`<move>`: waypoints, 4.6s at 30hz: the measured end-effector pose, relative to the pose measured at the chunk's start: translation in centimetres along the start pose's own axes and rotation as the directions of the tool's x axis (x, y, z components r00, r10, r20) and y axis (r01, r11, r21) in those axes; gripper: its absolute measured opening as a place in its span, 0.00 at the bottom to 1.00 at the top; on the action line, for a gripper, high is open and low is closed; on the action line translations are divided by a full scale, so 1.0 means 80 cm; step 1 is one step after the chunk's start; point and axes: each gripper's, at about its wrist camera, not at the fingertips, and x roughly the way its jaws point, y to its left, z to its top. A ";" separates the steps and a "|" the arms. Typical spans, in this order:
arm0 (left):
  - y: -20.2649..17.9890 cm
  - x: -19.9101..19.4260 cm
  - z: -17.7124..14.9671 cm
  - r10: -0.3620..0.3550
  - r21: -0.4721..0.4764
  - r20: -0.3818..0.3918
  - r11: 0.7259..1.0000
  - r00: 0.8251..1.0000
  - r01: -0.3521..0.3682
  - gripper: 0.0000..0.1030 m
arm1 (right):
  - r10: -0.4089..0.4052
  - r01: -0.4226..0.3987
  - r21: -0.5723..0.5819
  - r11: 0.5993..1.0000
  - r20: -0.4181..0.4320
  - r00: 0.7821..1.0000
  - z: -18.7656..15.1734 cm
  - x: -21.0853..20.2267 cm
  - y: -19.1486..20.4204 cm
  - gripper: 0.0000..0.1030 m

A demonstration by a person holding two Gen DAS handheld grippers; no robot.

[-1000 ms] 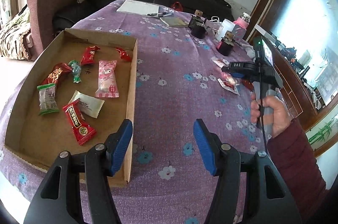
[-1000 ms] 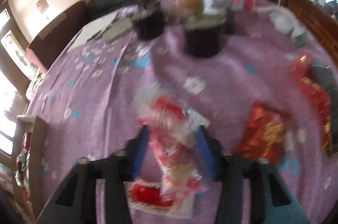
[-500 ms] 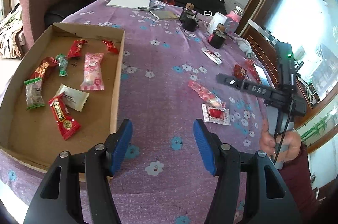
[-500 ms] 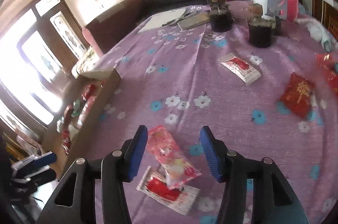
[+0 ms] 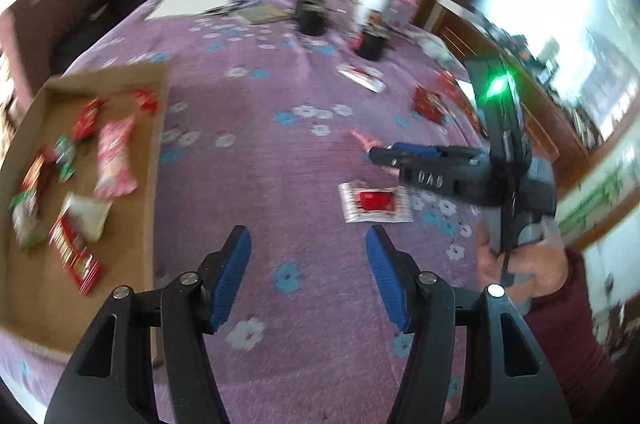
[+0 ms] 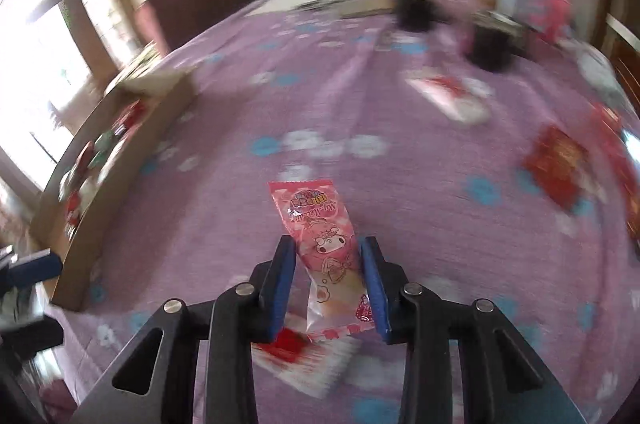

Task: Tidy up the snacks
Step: 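Grasp the white-and-red packet with the left gripper, then carry the white packet and pink bar into the box and release both, then move the right gripper back to the table and grasp a white-and-red packet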

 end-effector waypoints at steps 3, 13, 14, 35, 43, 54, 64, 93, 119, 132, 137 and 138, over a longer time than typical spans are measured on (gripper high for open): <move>-0.035 0.027 0.015 -0.035 0.159 -0.015 0.987 0.999 0.036 0.57 | -0.009 0.008 0.107 0.994 0.007 1.000 -0.008 -0.011 -0.050 0.35; -0.097 0.112 0.032 -0.055 0.492 -0.124 0.864 0.991 0.109 0.57 | 0.102 -0.109 0.256 0.960 0.041 0.994 -0.016 -0.024 -0.100 0.38; -0.096 0.119 0.032 -0.053 0.492 -0.139 0.863 0.989 0.115 0.57 | 0.100 -0.107 0.256 0.961 0.041 0.994 -0.017 -0.024 -0.098 0.38; -0.051 0.095 0.021 -0.049 0.263 -0.115 0.962 0.992 0.078 0.29 | 0.045 -0.062 0.238 0.969 0.076 0.996 -0.016 -0.021 -0.090 0.34; 0.016 0.005 0.008 -0.072 0.074 0.020 0.995 0.997 0.070 0.30 | 0.055 -0.084 0.221 0.972 0.132 0.990 -0.016 -0.030 -0.085 0.34; 0.162 -0.098 -0.041 0.107 -0.212 0.147 0.974 0.983 -0.074 0.30 | 0.162 -0.184 0.126 0.975 0.164 0.973 -0.004 -0.055 0.002 0.34; 0.233 -0.099 -0.070 0.210 -0.352 0.107 0.922 0.972 -0.161 0.30 | 0.359 -0.354 -0.113 0.928 0.035 0.932 0.004 -0.050 0.204 0.33; 0.249 -0.115 -0.078 0.494 -0.400 0.084 0.813 0.866 -0.424 0.54 | 0.303 -0.291 -0.362 0.886 -0.025 0.953 -0.042 0.002 0.368 0.52; 0.158 -0.123 -0.066 0.575 -0.260 0.147 0.808 0.805 -0.529 0.56 | 0.311 -0.295 -0.197 0.935 0.059 0.949 -0.040 -0.038 0.258 0.59; 0.094 -0.107 -0.051 0.570 -0.124 0.171 0.821 0.803 -0.557 0.56 | 0.257 -0.244 -0.123 0.962 0.103 0.961 -0.045 -0.059 0.184 0.59; 0.069 -0.097 -0.040 0.556 -0.068 0.180 0.830 0.812 -0.553 0.56 | 0.219 -0.208 -0.090 0.974 0.130 0.967 -0.042 -0.071 0.147 0.60; 0.065 -0.094 -0.040 0.553 -0.061 0.181 0.832 0.813 -0.552 0.56 | 0.207 -0.198 -0.079 0.977 0.137 0.969 -0.042 -0.074 0.136 0.60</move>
